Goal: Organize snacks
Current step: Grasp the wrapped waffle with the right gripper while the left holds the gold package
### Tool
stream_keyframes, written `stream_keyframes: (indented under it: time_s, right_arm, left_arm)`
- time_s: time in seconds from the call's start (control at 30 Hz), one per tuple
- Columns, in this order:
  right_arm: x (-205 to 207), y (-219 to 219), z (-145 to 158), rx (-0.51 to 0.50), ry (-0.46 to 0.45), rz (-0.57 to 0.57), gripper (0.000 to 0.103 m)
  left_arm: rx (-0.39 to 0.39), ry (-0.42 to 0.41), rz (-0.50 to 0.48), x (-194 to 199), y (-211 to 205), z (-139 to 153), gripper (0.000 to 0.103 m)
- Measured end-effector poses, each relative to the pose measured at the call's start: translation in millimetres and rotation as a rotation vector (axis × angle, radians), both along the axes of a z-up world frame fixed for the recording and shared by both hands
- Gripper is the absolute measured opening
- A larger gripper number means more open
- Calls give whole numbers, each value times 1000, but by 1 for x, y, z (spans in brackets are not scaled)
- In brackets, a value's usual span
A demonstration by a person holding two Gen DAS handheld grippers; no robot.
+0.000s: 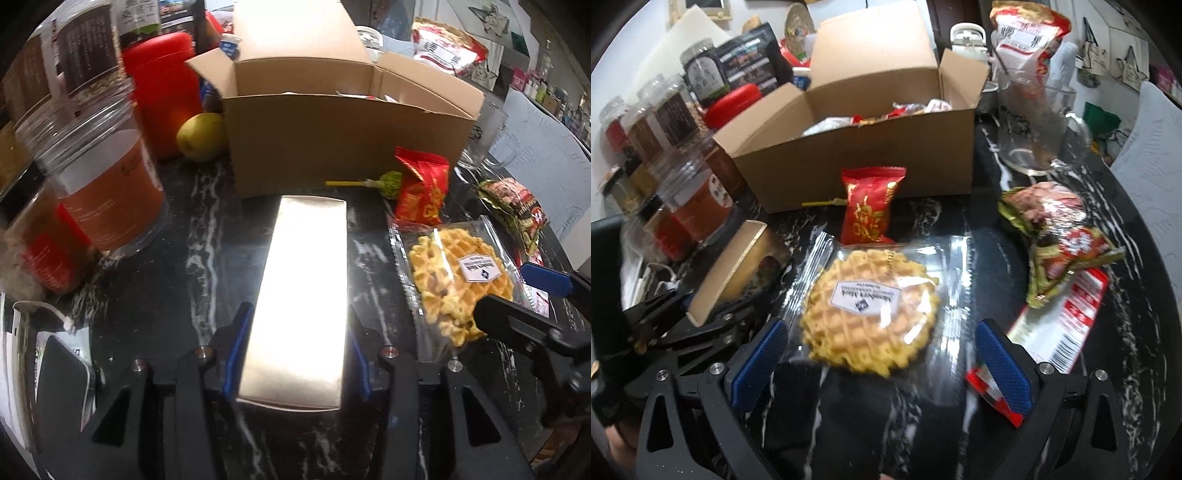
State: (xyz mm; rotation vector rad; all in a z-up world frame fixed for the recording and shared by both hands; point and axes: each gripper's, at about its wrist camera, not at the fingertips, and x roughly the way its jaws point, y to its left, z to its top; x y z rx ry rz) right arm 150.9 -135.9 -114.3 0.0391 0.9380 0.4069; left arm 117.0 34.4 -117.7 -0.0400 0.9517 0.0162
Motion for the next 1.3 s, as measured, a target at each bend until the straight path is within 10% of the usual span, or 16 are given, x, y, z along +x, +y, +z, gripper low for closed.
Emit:
stream_keyframes:
  time_s: [0.73,1.17,1.3]
  right_arm:
    - [16,7,-22,0,48,-9,101]
    - [5,-45,-7,191,36,-50,21]
    - [0,-50,-7,231,8,-56,12]
  left_arm:
    - [-1,-21,-2,-3,5,-1,46]
    - [-7,-25,13,-3,3,-2,46]
    - [-12,-28,15,-4,3,-2,46]
